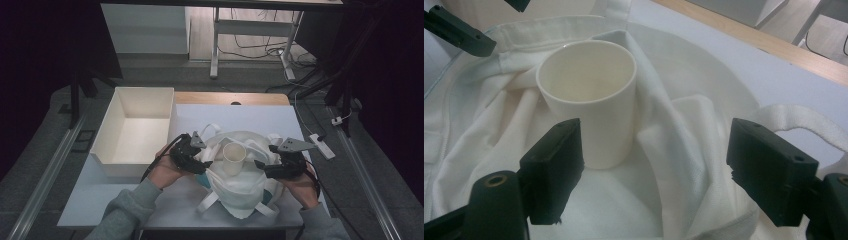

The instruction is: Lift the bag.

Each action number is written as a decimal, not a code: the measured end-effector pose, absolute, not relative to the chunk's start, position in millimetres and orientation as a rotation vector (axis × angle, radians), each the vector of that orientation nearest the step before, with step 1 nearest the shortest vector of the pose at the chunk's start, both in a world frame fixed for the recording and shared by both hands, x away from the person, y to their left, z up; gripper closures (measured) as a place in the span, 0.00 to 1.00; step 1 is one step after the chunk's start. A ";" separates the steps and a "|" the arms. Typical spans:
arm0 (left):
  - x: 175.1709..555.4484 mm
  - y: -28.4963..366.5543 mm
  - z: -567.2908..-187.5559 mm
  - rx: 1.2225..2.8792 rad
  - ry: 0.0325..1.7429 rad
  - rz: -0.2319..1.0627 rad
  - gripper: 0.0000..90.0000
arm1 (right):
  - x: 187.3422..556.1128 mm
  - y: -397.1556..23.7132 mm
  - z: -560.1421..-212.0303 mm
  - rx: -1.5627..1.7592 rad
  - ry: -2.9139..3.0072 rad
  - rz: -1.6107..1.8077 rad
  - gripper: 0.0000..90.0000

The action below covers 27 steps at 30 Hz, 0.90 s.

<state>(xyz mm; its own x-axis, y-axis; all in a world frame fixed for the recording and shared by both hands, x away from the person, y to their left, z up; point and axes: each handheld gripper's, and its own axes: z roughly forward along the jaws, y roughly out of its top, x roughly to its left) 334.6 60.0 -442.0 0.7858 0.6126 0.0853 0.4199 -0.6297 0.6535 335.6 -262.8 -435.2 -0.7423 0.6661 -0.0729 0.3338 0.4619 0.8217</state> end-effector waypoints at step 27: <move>326.1 52.4 -464.1 2.346 0.895 0.327 0.41 | 333.1 -261.6 -433.7 0.820 2.328 1.184 0.25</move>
<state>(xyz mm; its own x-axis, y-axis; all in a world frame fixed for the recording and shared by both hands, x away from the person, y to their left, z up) 326.1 52.4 -464.1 0.7422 0.6700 0.0155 0.5220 -0.5924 0.6137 333.1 -261.6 -433.7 -0.7473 0.6590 -0.0853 0.3192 0.4685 0.8238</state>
